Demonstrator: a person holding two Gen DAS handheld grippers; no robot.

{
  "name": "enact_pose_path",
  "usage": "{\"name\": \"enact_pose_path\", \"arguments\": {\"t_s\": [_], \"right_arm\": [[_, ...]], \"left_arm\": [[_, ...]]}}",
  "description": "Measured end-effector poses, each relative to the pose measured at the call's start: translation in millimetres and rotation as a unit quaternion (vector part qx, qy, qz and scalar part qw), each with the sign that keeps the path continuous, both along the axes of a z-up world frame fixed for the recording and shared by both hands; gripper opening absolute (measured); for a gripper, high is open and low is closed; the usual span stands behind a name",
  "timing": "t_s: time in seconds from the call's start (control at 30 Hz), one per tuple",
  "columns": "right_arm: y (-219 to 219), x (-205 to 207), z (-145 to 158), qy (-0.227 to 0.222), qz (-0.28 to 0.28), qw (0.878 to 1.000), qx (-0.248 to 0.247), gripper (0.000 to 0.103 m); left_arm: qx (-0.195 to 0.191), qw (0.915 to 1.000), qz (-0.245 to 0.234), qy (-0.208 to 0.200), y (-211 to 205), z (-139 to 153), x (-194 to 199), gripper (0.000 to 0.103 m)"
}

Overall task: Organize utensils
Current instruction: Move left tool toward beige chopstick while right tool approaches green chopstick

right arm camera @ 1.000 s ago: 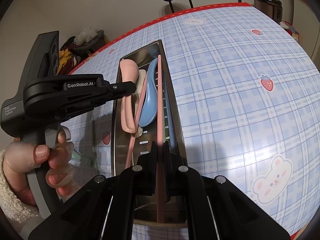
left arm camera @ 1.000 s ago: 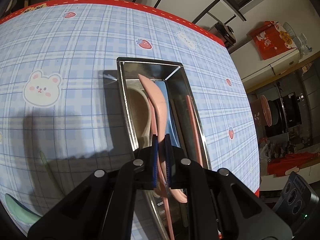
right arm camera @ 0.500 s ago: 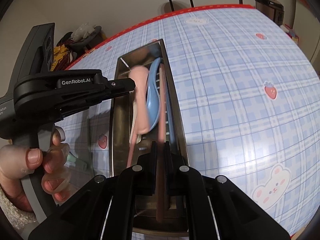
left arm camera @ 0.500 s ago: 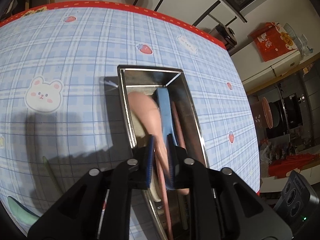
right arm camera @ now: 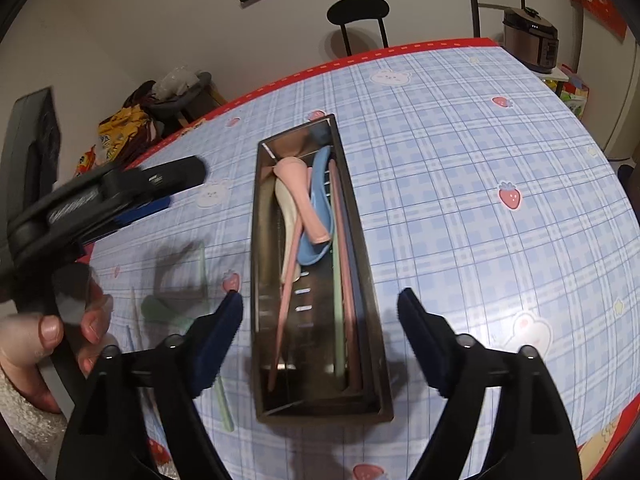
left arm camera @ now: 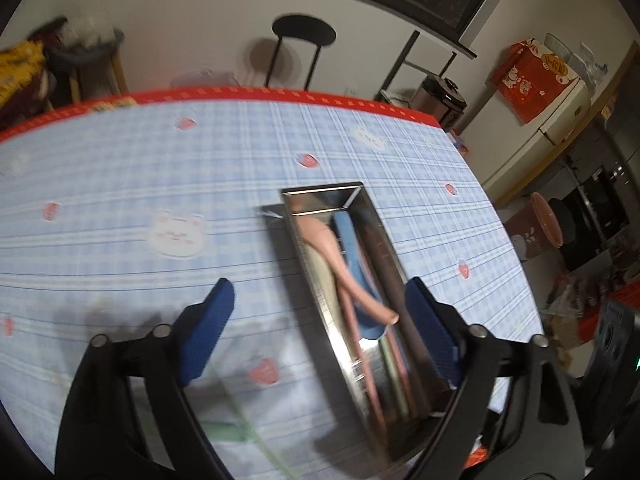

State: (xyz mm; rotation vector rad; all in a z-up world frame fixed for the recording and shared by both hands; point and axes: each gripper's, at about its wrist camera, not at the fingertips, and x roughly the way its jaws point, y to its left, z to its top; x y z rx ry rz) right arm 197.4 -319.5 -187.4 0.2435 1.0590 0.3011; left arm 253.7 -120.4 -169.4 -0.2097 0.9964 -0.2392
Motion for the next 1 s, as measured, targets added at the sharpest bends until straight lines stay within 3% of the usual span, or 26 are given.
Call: {"name": "enact_pose_path", "arguments": {"t_s": [0.17, 0.37, 0.5, 0.63, 0.8, 1.0], "right_arm": [[7, -23, 5, -0.009, -0.006, 1.000, -0.003, 0.097], [34, -50, -5, -0.005, 0.036, 0.999, -0.033, 0.097], [53, -63, -8, -0.005, 0.068, 0.997, -0.040, 0.097], [66, -72, -10, 0.002, 0.084, 0.996, -0.028, 0.097], [87, -82, -17, 0.011, 0.103, 0.994, -0.021, 0.097], [118, -94, -23, 0.010, 0.137, 0.990, -0.018, 0.097]], "left_arm": [[0.050, 0.9986, 0.018, -0.002, 21, 10, -43, 0.097], [0.108, 0.9925, 0.051, 0.024, 47, -7, -106, 0.097], [0.109, 0.9902, 0.081, 0.034, 71, -20, -145, 0.097], [0.140, 0.9788, 0.140, 0.051, 96, -38, -179, 0.097], [0.123, 0.9728, 0.181, 0.075, 120, -53, -213, 0.097], [0.091, 0.9728, 0.190, 0.095, 139, -64, -233, 0.097]]}}
